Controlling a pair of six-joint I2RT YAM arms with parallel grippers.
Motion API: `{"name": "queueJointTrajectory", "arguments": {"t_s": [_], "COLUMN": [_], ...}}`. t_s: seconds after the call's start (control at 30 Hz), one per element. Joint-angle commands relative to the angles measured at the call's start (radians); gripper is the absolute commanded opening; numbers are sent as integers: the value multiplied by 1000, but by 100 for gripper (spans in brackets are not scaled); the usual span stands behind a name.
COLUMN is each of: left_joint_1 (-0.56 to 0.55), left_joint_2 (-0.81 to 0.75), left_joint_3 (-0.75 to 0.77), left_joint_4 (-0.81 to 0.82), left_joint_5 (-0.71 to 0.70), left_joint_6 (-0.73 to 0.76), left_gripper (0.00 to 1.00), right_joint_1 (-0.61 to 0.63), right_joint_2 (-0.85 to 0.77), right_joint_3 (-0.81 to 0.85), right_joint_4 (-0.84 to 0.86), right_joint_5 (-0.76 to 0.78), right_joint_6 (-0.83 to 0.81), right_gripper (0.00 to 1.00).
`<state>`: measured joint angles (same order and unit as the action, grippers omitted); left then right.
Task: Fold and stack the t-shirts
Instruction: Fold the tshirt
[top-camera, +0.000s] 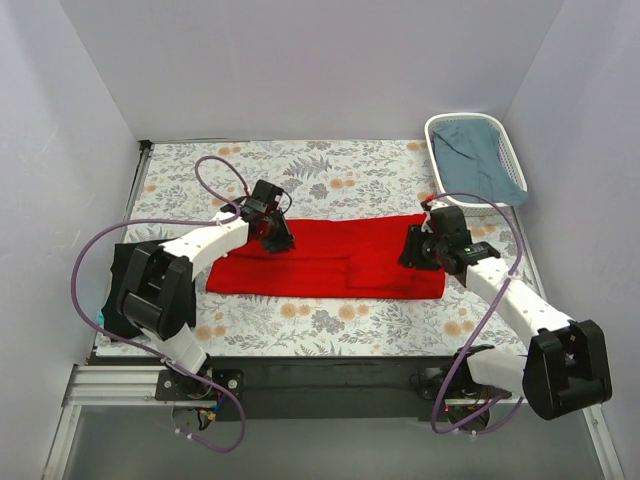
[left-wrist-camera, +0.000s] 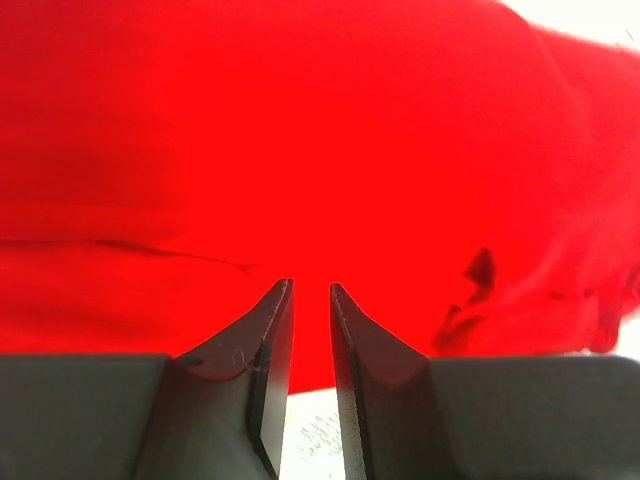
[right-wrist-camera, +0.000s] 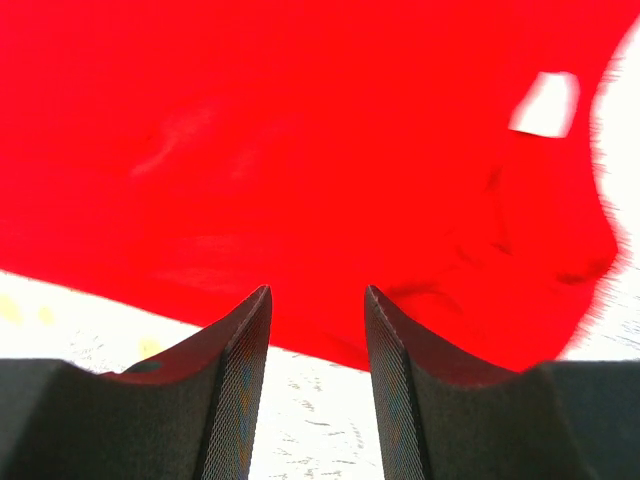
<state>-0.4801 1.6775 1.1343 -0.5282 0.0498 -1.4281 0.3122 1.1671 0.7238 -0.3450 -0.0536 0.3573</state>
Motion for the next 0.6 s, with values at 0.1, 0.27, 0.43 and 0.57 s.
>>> {"name": "queueJointTrajectory", "arguments": {"t_s": [0.1,0.27,0.43,0.57], "left_joint_1": [61,155,262,288], "left_joint_2": [-39,-68,-59,5], "left_joint_3": [5,-4,-16,-8], "left_joint_4": [-77,-154,-92,-70], "left_joint_5": [-200,-352,-314,-284], "left_joint_6": [-45,-109,-80,-54], "left_gripper": [24,25,23,19], "right_joint_1": [111,119,119,119], "right_joint_2": [112,163,206,197], "right_joint_3": [32,6,-38,-78], "right_joint_4": [64,93,130,141], "right_joint_5": [20,47,44,49], "right_joint_6": [60,54,60,66], "right_gripper": [48,48,48,48]}}
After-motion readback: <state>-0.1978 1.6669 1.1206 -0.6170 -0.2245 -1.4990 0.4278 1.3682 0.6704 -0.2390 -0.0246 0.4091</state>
